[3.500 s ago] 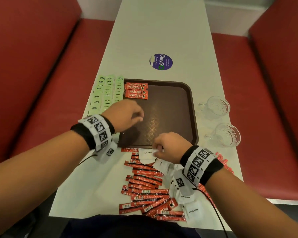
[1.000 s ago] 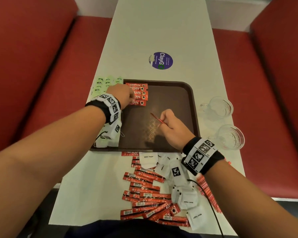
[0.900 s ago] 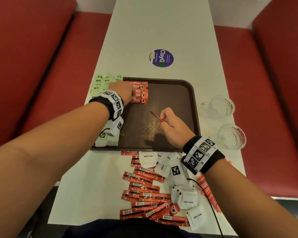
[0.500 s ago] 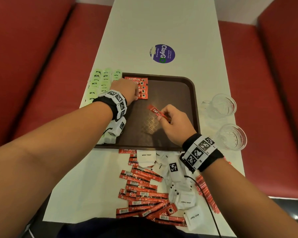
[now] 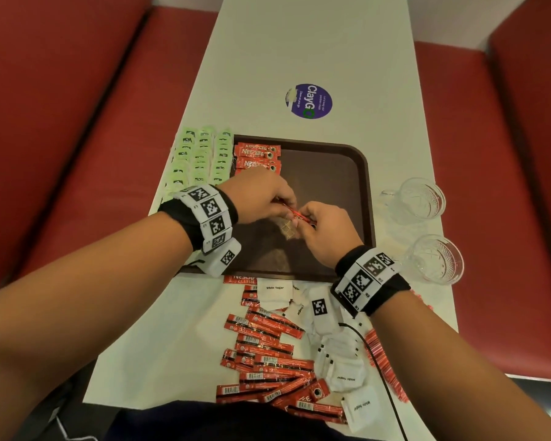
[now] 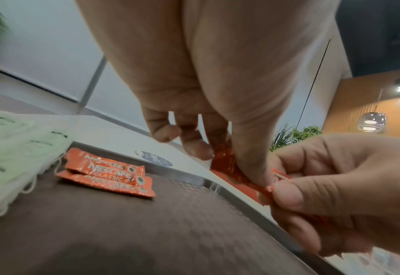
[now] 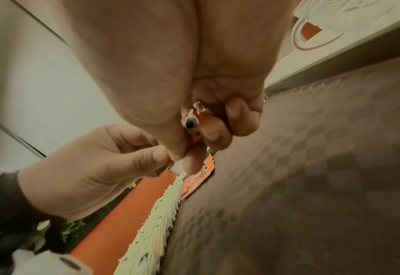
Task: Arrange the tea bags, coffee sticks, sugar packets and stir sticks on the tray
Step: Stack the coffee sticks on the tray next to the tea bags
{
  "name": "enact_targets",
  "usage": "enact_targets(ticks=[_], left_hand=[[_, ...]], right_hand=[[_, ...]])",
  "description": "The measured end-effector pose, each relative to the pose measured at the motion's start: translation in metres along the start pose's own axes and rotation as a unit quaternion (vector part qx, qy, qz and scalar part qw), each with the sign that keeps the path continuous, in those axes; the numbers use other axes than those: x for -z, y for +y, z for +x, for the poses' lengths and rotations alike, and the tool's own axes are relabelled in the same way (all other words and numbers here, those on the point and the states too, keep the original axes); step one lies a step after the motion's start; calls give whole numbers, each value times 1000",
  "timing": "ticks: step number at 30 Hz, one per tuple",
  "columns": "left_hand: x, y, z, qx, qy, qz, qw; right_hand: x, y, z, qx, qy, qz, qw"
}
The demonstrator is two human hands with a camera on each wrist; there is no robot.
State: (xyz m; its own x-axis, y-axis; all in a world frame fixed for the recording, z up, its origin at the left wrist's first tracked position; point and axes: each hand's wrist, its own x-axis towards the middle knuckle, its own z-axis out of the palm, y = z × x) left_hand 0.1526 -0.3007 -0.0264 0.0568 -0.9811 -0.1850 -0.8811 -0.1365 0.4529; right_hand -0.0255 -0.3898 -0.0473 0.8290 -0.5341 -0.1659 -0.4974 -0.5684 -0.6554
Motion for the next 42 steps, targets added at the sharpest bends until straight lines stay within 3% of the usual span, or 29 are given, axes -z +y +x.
enact_targets(ticks=[7,13,16,19,29,33,35,42], left_hand=[[-2,-48,0,195,1,85,977],[-7,-61,10,255,22,178,950],[-9,-59,16,251,43,187,949],[-12,-55,23,250,12,185,950],[-7,-47,30,265,10,157,951],[-16,-19,-5,216,90,108,966],[-23,2,-31,181,97,81,975],[-69,43,-123,79,-16,75,994]], right_hand=[[-3,10,-9,-12,-54,-41,998],[-1,1,-26,48,-165,-115,978],[-5,-6,-36,84,-215,-166,959],[-11,-9,-45,106,-248,-197,942],[-26,-14,-73,104,-289,-246,919],[-34,-16,-84,111,-291,-270,911],[-38,-17,-87,116,-287,-283,908],[-44,-19,-94,101,-237,-304,917]])
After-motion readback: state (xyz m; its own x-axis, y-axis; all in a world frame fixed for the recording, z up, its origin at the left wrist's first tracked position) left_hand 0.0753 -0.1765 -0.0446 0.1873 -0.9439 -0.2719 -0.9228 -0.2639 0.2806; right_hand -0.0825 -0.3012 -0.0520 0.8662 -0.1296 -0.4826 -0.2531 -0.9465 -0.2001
